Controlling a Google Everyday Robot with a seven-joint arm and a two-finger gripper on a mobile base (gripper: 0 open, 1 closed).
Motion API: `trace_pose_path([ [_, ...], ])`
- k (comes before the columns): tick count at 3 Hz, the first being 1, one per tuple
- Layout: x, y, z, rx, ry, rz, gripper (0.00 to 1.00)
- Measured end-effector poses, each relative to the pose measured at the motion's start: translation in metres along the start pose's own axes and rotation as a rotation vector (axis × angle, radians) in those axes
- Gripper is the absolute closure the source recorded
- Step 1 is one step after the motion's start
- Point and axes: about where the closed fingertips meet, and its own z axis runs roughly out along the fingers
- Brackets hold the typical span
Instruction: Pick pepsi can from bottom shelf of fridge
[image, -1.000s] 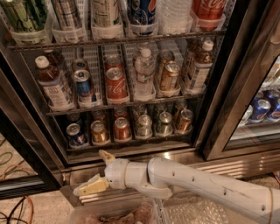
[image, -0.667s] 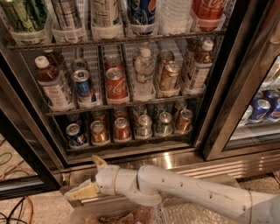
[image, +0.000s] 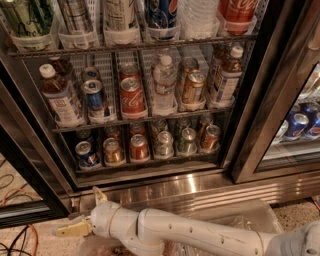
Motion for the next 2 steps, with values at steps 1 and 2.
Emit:
trace_pose_path([
  [1,0.0025,-0.0144,0.0009,0.071,0.013,0.003,0.00],
  [2,0.0026,-0.0147,0.0009,0.071,0.014,0.003,0.00],
])
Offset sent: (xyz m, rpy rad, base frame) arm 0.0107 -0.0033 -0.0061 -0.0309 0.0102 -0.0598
